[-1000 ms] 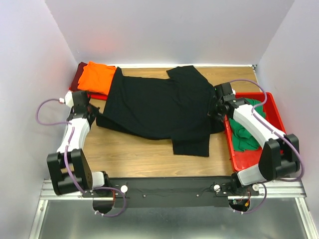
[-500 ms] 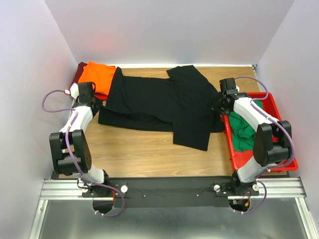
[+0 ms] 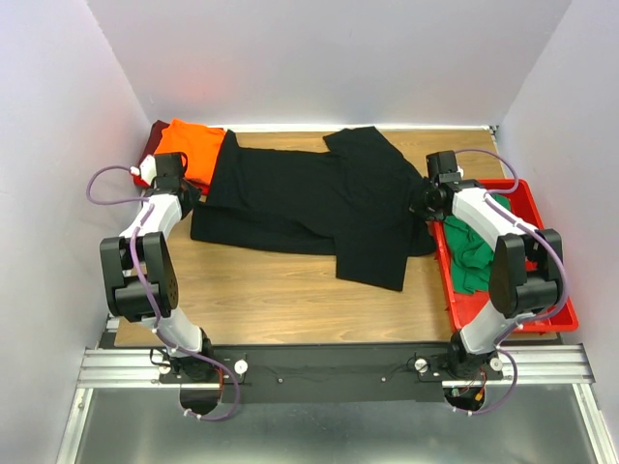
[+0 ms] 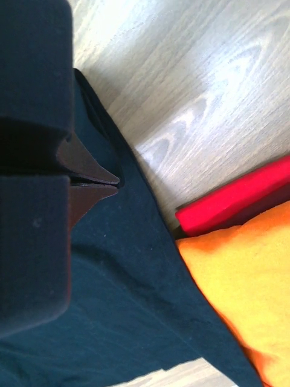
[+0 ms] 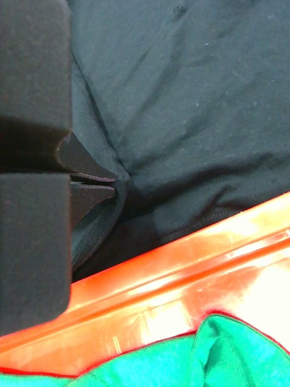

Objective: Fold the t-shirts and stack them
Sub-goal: Fold the tshirt

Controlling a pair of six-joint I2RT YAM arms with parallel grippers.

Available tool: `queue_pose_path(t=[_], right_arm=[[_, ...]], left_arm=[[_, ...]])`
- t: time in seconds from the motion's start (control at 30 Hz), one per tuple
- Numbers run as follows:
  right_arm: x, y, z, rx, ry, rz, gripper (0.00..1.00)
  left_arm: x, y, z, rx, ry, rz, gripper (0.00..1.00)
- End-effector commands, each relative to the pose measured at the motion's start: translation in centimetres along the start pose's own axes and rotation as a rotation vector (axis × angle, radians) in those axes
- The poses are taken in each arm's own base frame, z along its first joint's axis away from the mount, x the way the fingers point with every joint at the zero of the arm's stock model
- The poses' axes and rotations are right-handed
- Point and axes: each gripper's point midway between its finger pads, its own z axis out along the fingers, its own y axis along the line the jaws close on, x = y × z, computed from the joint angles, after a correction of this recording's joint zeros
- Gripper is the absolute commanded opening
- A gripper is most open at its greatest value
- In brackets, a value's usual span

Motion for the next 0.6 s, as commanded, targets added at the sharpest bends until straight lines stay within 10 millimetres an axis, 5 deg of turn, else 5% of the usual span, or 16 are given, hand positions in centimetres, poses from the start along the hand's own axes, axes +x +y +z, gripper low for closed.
queue_pose_path(t=[0.0,0.07,0.1,0.13,0.17,0.23,0.37,0.57], right_arm=[[-0.9,0.6,0.6,-0.027,-0.009,0.018,0.03],[-1.0,0.8,0.5,-0.038,-0.01,0.014,0.1],[-1.3,0.9,0.2,-0.045,-0.018,0.01,0.22],[-1.4,1.1,0.0,-0.053,-0.025,0.001,0.3],[-1.6,1.2,-0.4,-0.061,-0.034,-0.003,0.48],[-1.7,1.3,-1.2,-0.077,-0.045,-0.009,0.63],[-0.7,1.5,-2.6,-0.115,-0.041,-0.021,0.64],[3.3,2.0,-3.8,-0.141,0.0,-0.05,0.61]], left_arm=[[-0.4,-0.2,0.4,-0.009,-0.003,0.053,0.06],[-0.7,-0.7,0.2,0.01,-0.005,0.068,0.24],[-0.8,-0.9,0.1,0.017,-0.01,0.082,0.36],[-1.3,-1.0,-0.4,0.021,-0.025,0.084,0.4],[-1.6,-1.0,-0.7,0.019,-0.036,0.083,0.44],[-1.8,-0.3,-1.4,-0.008,-0.047,0.084,0.48],[-0.7,2.1,-2.6,-0.064,-0.041,0.053,0.49],[4.1,4.9,-3.4,-0.051,0.043,0.006,0.47]])
